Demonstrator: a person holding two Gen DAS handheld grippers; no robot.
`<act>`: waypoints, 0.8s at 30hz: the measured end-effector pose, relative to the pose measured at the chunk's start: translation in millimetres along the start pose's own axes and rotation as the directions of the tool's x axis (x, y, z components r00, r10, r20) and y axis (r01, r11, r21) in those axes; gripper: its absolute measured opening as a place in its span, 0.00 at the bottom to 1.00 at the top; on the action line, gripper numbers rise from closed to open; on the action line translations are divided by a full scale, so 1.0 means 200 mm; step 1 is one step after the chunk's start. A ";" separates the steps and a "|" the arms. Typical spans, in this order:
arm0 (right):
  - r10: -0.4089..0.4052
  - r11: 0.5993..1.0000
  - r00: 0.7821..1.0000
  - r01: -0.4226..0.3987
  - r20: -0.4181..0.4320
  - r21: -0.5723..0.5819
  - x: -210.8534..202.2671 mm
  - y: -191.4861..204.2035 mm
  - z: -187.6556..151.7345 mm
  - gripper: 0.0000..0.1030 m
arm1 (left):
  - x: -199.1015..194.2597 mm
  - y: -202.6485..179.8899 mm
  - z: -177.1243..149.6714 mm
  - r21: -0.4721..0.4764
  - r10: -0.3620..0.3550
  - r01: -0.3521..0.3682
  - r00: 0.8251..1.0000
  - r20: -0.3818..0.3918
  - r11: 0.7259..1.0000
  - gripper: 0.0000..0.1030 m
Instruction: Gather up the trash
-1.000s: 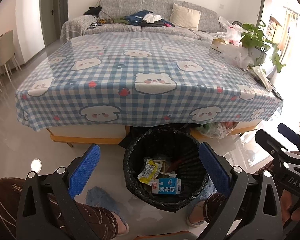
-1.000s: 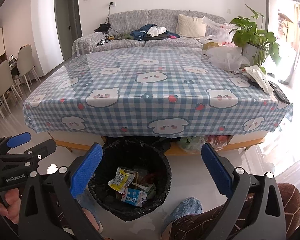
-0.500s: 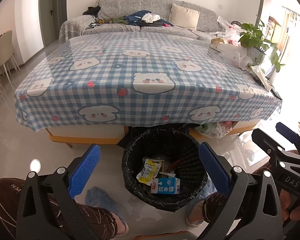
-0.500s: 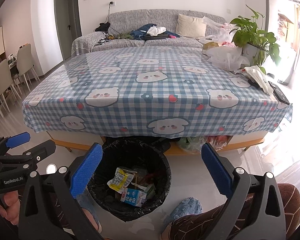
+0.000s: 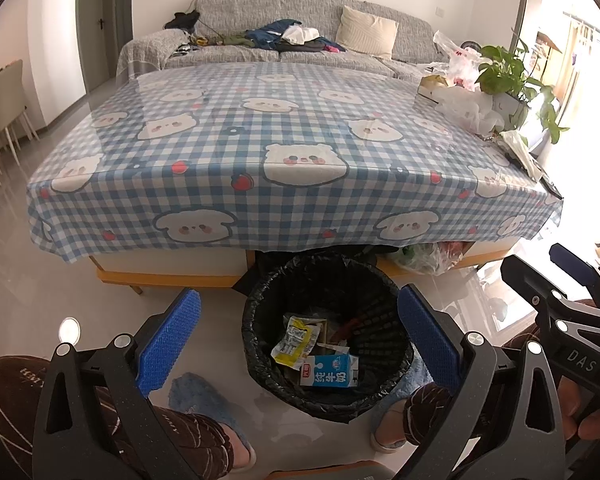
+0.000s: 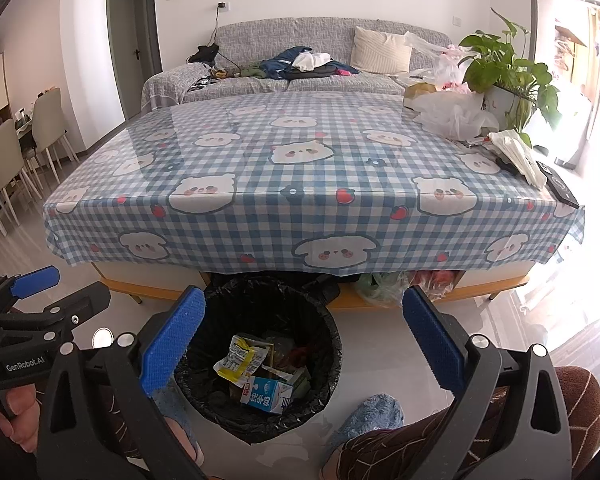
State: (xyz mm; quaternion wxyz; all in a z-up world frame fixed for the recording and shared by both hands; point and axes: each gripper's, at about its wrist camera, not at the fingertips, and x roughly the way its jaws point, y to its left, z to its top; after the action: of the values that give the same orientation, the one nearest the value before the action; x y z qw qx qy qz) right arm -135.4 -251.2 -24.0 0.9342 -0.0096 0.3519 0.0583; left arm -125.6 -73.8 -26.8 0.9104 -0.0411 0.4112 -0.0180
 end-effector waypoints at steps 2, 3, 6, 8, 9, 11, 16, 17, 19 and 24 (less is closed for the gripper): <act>0.000 1.000 1.000 0.000 0.000 0.001 0.00 0.00 0.00 0.92 | 0.00 0.00 0.00 -0.004 -0.008 0.008 1.000 -0.005 1.000 0.94; 0.000 1.000 1.000 0.000 0.000 0.000 0.00 0.00 0.00 0.92 | 0.00 0.00 0.00 -0.006 -0.011 0.011 1.000 -0.007 1.000 0.94; 0.000 1.000 1.000 0.000 -0.001 0.001 0.00 0.00 0.00 0.92 | 0.00 0.00 0.00 -0.005 -0.007 0.007 1.000 -0.005 1.000 0.94; 0.001 1.000 1.000 -0.001 -0.001 0.002 0.00 0.00 0.00 0.93 | 0.00 0.00 0.00 -0.012 -0.004 0.004 1.000 -0.004 1.000 0.94; 0.000 1.000 1.000 0.000 -0.001 0.002 0.00 0.00 0.00 0.93 | 0.00 0.01 0.00 -0.013 -0.001 0.001 1.000 -0.003 1.000 0.94; 0.000 1.000 1.000 0.000 -0.001 0.001 0.00 0.00 0.00 0.93 | 0.00 0.01 0.00 -0.015 -0.002 0.002 1.000 -0.003 1.000 0.94; -0.001 1.000 1.000 0.001 -0.001 0.001 0.00 -0.01 0.00 0.92 | 0.00 0.02 0.00 -0.023 -0.003 0.002 1.000 -0.011 1.000 0.94; 0.000 1.000 1.000 0.000 -0.002 0.002 0.01 -0.01 0.00 0.93 | 0.00 0.02 0.00 -0.021 0.000 0.000 1.000 -0.010 1.000 0.94; 0.001 1.000 1.000 -0.001 -0.002 0.003 0.01 -0.01 0.00 0.92 | 0.00 0.01 0.00 -0.010 0.004 -0.004 1.000 -0.005 1.000 0.94; -0.001 1.000 1.000 0.001 -0.001 0.003 0.00 -0.01 0.00 0.93 | 0.00 0.00 -0.01 0.001 0.005 -0.005 1.000 -0.007 1.000 0.94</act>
State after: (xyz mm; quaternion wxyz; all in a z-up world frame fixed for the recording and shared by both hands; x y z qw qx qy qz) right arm -134.2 -252.4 -24.1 0.9340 -0.0085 0.3525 0.0576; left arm -125.8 -73.6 -28.2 0.9090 -0.0397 0.4147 -0.0162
